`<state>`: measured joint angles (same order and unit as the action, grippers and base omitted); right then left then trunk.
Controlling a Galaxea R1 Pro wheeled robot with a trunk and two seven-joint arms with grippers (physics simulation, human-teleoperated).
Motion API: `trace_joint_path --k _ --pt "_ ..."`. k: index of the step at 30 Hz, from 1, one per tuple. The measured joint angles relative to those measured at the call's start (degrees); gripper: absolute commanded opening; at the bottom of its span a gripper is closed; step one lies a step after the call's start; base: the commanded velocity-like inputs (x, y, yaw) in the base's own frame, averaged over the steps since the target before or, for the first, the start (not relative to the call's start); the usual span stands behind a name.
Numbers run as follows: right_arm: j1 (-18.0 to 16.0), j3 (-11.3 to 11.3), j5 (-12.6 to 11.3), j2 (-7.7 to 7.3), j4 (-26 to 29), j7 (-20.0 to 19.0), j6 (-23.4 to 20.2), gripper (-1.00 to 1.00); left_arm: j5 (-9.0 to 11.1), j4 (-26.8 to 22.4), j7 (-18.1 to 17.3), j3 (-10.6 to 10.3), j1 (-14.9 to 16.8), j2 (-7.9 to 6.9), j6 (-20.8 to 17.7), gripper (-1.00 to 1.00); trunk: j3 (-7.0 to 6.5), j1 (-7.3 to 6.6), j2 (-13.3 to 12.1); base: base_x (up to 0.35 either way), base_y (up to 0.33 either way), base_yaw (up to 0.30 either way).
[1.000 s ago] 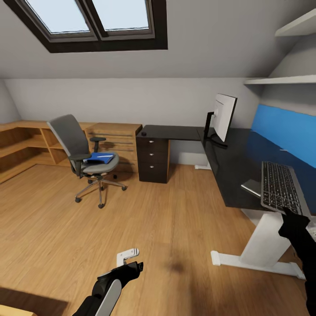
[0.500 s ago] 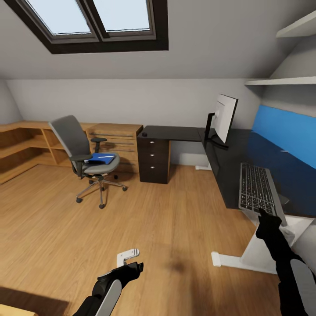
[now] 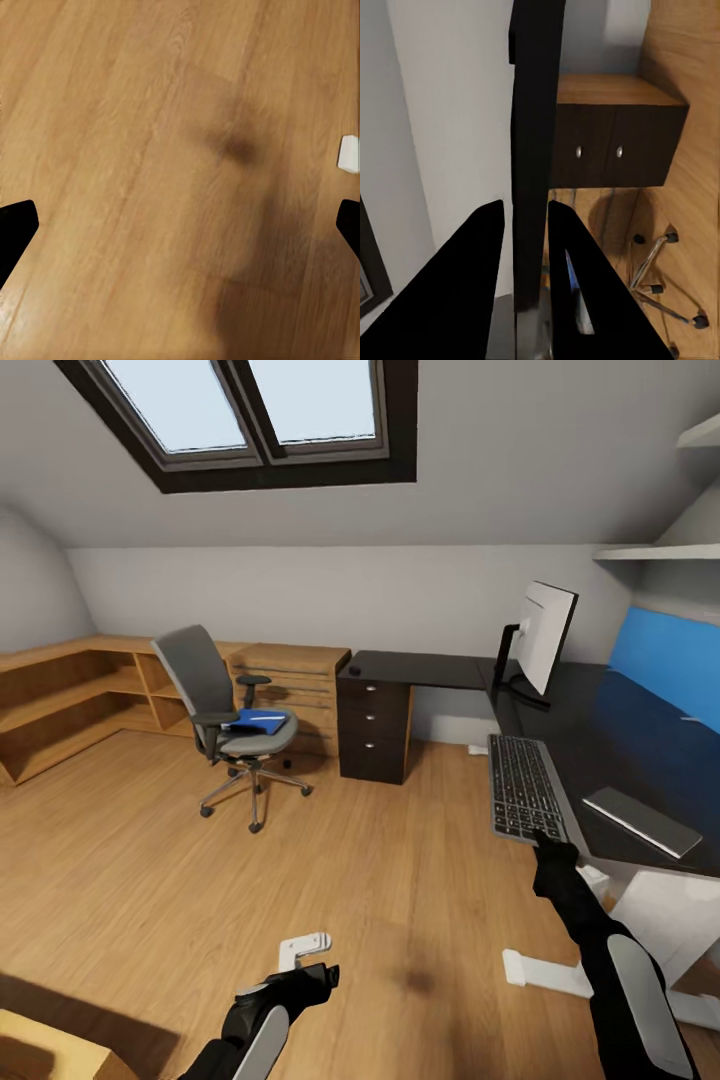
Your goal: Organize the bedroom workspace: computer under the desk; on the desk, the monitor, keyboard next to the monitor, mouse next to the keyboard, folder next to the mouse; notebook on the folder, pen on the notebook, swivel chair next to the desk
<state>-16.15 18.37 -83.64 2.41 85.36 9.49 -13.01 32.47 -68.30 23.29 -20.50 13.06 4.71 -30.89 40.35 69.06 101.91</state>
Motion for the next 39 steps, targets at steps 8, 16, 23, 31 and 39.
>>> trace_joint_path --k 8,16,23,31,39 --pt "0.8 -2.1 0.1 -0.05 0.7 -0.2 -2.4 -1.0 0.1 0.0 0.1 -0.3 0.0 -0.03 0.0 1.0 -1.46 -1.76 -3.2 0.0 0.0 0.009" --pt "0.9 -2.2 0.1 -0.49 0.4 -0.3 -4.3 -1.0 0.1 0.1 0.1 -0.3 0.0 0.03 0.0 1.0 -2.9 -3.52 -6.4 0.0 0.0 0.0" --pt "0.9 -2.2 0.0 -0.33 0.3 -0.3 -4.7 -1.0 0.1 0.1 0.1 -0.3 0.0 0.05 0.0 1.0 -4.15 -5.05 -9.2 0.0 0.0 0.0" --pt "1.0 -2.2 0.2 -0.02 0.3 -0.6 -4.5 -1.0 0.1 0.1 0.1 -0.3 0.0 0.04 0.0 1.0 -5.59 -6.81 -12.4 0.0 0.0 0.0" --pt "1.0 -2.2 0.1 0.07 0.3 -0.6 -4.3 -1.0 0.1 0.3 0.2 -0.1 0.0 -0.06 0.0 1.0 -7.17 -8.57 -15.6 0.0 0.0 0.0"
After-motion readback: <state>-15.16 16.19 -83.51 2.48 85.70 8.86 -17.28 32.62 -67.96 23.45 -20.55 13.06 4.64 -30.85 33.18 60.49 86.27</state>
